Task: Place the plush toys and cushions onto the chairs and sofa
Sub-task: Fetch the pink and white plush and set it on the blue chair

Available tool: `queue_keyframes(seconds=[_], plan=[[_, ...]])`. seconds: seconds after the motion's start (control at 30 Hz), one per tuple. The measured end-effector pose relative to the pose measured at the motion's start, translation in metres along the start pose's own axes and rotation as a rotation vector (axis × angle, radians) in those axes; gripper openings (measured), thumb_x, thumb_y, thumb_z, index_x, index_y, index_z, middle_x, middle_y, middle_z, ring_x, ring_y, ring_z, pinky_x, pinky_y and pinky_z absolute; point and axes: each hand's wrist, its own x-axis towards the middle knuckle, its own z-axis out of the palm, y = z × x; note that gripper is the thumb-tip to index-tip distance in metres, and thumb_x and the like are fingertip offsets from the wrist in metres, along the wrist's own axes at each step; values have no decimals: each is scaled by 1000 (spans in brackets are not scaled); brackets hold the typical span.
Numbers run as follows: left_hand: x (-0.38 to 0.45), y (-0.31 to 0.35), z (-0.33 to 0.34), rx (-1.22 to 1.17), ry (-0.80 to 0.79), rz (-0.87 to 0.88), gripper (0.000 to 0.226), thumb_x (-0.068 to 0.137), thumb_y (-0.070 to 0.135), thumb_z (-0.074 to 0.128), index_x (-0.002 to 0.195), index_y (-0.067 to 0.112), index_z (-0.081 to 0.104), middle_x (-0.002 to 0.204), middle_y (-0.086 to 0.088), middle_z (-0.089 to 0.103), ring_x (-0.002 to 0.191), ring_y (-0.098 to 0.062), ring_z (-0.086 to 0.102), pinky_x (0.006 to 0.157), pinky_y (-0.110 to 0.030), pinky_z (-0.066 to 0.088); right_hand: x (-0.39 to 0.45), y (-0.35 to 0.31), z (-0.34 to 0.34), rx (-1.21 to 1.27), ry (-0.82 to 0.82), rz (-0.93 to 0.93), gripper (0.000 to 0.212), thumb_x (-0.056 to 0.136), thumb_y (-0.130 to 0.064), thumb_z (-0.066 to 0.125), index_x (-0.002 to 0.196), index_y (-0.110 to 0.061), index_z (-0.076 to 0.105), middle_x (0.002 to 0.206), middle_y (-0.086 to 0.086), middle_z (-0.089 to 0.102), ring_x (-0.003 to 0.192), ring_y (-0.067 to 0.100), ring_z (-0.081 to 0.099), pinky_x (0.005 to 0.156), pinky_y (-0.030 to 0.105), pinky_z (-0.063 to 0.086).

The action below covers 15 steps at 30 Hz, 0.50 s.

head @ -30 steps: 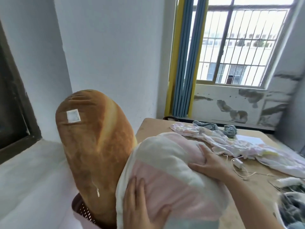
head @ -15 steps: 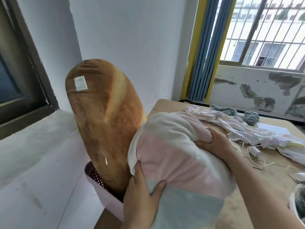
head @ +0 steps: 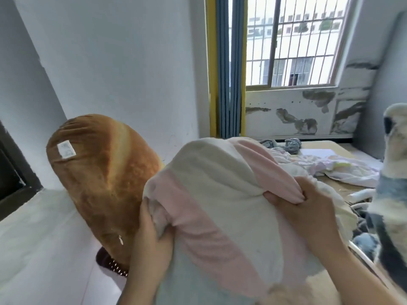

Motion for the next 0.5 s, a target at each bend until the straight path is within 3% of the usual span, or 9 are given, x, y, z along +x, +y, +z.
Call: queue_keyframes(seconds=[0.07,0.1,0.17,0.23,0.27,0.33,0.4,0.43,0.5], plan=[[-7,3,-4,-64,-136,27,53,87,35,51,133,44,26,107,19,49,103,-5,43,74,-17,29,-30,-5,-4,5,39,93,25,49,-38,67,62,-35,45,59,-13,53,54,-3,49,52,4,38],[-11,8,-4,-105,-162,9,51,86,49,48,131,51,23,114,25,44,108,0,39,82,-18,30,-44,-7,-5,7,69,150,27,48,-38,65,66,-37,46,62,-17,53,57,-4,48,53,5,39],[-21,13,-9,-184,-221,62,78,60,78,47,128,51,20,119,36,32,118,7,35,87,-15,27,-71,-9,-8,13,158,248,38,49,-38,67,83,-35,52,67,-20,51,63,-6,47,54,14,38],[-27,7,-9,-91,-265,118,107,38,72,46,136,34,26,115,26,41,109,-3,48,75,-20,34,-94,-17,-10,-8,226,303,59,52,-38,73,107,-21,59,65,-18,50,60,2,48,55,16,35],[-28,9,-8,-64,-255,144,108,36,64,45,136,25,34,106,19,51,97,-11,55,68,-24,37,-105,-21,-12,-58,249,289,71,47,-39,75,112,-13,60,62,-15,51,58,5,49,56,13,36],[-35,17,-8,-138,-242,169,78,38,59,46,106,23,58,77,17,57,71,-15,56,56,-20,39,-131,-36,-17,-146,317,298,75,44,-36,82,110,-7,62,56,-19,50,51,-6,53,56,-1,37],[-42,24,-5,-151,-218,231,39,42,61,46,66,31,53,61,13,53,62,-17,50,52,-27,38,-158,-53,-26,-150,402,320,58,50,-30,84,103,-21,62,45,-32,48,56,-26,50,56,-10,33],[-46,29,-2,-135,-233,294,36,45,62,45,58,28,47,56,9,51,60,-19,48,52,-31,35,-170,-62,-33,-159,448,332,51,49,-40,78,94,-31,57,40,-36,49,60,-34,44,57,-12,32],[-59,39,10,-152,-294,416,40,53,59,45,52,20,46,50,6,48,55,-19,43,52,-31,31,-193,-73,-51,-225,581,384,42,41,-57,55,77,-41,45,51,-55,44,63,-37,42,57,-10,33]])
